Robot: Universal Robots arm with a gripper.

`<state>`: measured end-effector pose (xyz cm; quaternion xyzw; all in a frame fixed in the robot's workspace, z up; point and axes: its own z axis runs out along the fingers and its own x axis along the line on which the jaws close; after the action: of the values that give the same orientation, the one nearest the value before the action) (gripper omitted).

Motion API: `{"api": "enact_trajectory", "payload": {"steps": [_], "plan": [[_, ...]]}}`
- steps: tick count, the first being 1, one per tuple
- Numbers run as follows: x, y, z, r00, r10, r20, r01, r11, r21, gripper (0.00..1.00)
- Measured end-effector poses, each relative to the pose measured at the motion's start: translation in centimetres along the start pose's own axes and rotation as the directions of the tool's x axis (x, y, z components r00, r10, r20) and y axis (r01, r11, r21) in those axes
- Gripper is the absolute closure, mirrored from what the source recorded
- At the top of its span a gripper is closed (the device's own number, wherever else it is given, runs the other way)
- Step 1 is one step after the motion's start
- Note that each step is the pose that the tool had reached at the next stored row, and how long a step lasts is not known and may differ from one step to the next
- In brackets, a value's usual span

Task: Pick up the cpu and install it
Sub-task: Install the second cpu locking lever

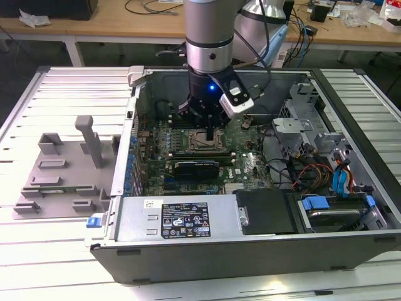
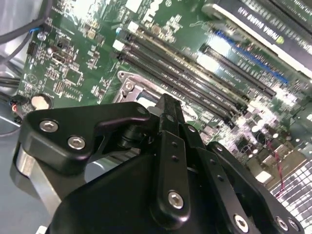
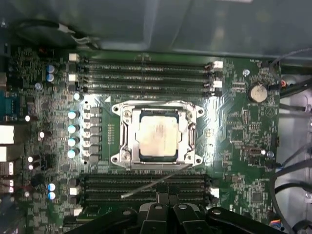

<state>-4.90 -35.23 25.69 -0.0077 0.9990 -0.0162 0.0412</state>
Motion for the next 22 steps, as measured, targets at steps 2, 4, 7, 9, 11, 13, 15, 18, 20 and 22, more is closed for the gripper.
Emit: {"api": "enact_trajectory", "payload": {"steps": [2,4,7,9,11,13,15,18,20,22], "plan": [[0.02,-0.18,0.07,1.0000,0.001,-0.0001,-0.001,1.0000,0.0000,0.89],[0.71,-0.17,0.34,1.0000,0.001,-0.0002,-0.001,1.0000,0.0003,0.89],[1.14,-0.16,0.95,1.0000,0.002,0.0000,-0.002,1.0000,0.0001,0.89],[1.16,-0.16,1.01,1.0000,0.003,-0.0003,-0.003,1.0000,0.0004,0.89],[1.18,-0.16,1.05,1.0000,0.003,-0.0001,-0.003,1.0000,0.0002,0.89],[1.28,-0.15,1.18,1.0000,0.003,0.0000,-0.003,1.0000,0.0002,0.89],[1.33,-0.15,1.41,1.0000,0.002,0.0000,-0.002,1.0000,0.0001,0.89],[1.34,-0.15,1.43,1.0000,0.003,-0.0003,-0.003,1.0000,0.0005,0.89],[1.34,-0.14,1.45,1.0000,0.003,-0.0002,-0.003,1.0000,0.0003,0.89],[1.35,-0.14,1.54,1.0000,0.003,0.0001,-0.003,1.0000,0.0000,0.89]]}}
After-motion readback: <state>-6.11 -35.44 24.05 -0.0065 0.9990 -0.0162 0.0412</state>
